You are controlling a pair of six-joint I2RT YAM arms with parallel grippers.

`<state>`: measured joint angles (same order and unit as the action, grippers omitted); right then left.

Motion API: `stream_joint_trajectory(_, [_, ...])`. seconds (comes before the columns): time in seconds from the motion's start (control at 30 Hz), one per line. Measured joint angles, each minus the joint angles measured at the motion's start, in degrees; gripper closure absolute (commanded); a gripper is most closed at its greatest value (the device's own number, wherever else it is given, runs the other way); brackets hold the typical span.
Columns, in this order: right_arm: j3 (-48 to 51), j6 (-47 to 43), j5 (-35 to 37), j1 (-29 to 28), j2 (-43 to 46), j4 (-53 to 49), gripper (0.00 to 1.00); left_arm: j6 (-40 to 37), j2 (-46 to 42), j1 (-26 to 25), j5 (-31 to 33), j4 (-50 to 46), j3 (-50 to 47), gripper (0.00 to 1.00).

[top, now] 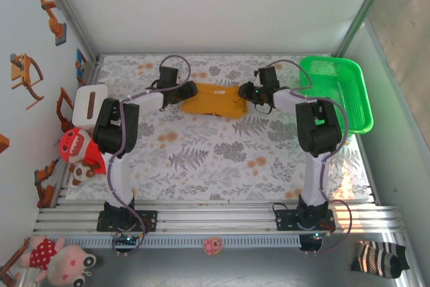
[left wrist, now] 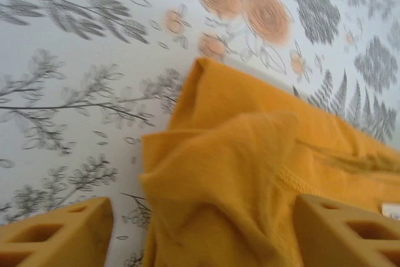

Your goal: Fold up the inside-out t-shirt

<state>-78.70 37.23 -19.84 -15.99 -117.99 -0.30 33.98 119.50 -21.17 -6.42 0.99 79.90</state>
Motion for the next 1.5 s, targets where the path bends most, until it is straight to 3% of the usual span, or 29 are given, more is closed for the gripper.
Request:
stream_joint_trajectory(0.37, [10.01,2.40,-2.82,-0.37,16.81,1.42,0.64,2.73,-16.24,0.61,-4.35,-0.22,-7.10,0.08])
stream_joint_trajectory(0.67, [18.71,4.74,-3.93,-0.76,21.35,0.48,0.57,3.34,-12.55,0.59,-7.91,-1.86,-13.22,0.08])
stream_joint_trajectory(0.9, [19.45,4.72,-3.80,-0.76,27.02,-0.52,0.57,4.48,-8.87,-0.48,-11.76,1.01,-13.20,0.11])
stream_joint_trajectory(1.03, [19.63,4.52,-3.15,-0.76,29.05,-2.21,0.57,5.86,-6.23,-1.99,-12.63,2.01,-12.17,0.21])
stream_joint_trajectory(1.13, [19.85,4.13,-2.78,-0.74,30.91,-3.87,0.57,7.23,-4.17,-2.56,-12.96,4.02,-10.45,0.38])
stream_joint_trajectory(1.23, [19.85,3.48,-2.23,-0.59,32.65,-5.40,0.57,8.70,-2.84,-2.80,-12.50,5.33,-10.34,0.63])
stream_joint_trajectory(1.37, [19.85,2.56,-1.53,0.02,34.88,-7.56,0.57,9.73,-2.40,-2.56,-11.61,5.79,-9.75,0.86])
stream_joint_trajectory(1.5, [19.85,1.42,-0.98,0.79,36.52,-9.84,0.57,9.90,-2.69,-1.05,-10.36,5.79,-8.81,0.93])
